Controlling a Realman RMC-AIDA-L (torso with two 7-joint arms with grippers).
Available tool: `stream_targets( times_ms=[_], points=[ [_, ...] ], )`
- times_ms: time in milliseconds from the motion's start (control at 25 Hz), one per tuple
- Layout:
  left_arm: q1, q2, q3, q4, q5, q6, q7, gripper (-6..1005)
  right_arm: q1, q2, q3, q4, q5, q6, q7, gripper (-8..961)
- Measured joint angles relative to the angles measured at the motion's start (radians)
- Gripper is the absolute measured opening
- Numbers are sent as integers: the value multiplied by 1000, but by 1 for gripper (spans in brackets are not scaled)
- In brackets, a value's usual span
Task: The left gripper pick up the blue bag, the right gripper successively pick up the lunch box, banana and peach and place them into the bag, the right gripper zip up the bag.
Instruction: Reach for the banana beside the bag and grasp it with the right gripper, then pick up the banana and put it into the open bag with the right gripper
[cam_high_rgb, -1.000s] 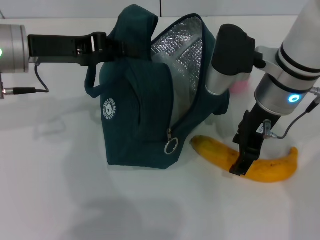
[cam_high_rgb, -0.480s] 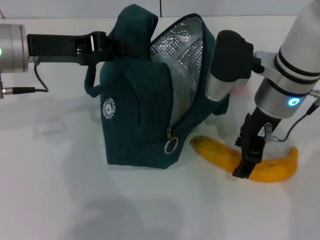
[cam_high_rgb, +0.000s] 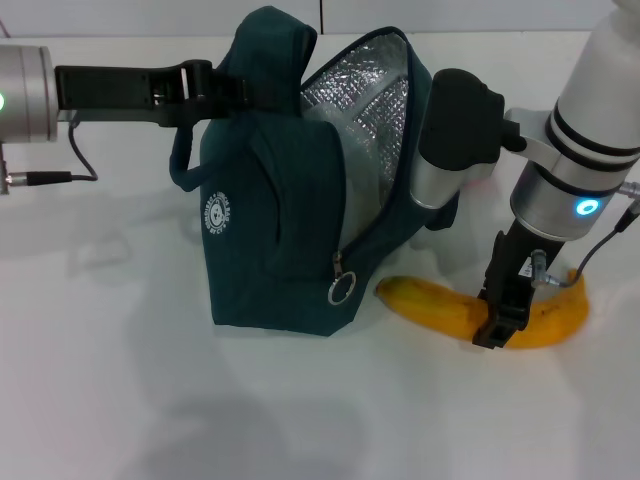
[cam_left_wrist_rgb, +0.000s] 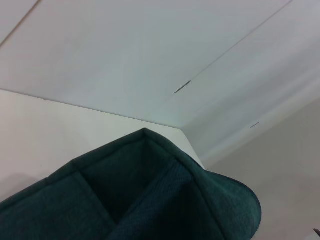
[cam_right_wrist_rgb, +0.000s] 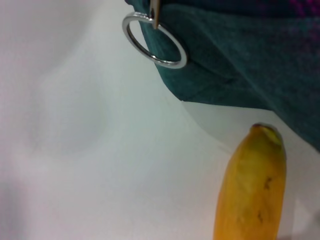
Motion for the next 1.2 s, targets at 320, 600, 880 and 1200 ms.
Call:
stream_targets(
  times_ms=[320, 600, 880, 1200],
  points=[
    [0, 3, 0, 0, 0, 0, 1, 48, 2, 0, 2, -9, -5, -38, 0, 414],
    [7, 8, 0, 0, 0, 0, 1, 48, -25, -11, 99, -39, -52, -135, 0, 415],
    [9, 11, -3, 0, -1, 0, 10, 48, -88, -46, 331, -74, -131, -176, -13, 415],
    [6, 9, -4, 0, -1, 2, 11, 49, -149, -100, 563, -153, -125, -197, -25, 415]
  ],
)
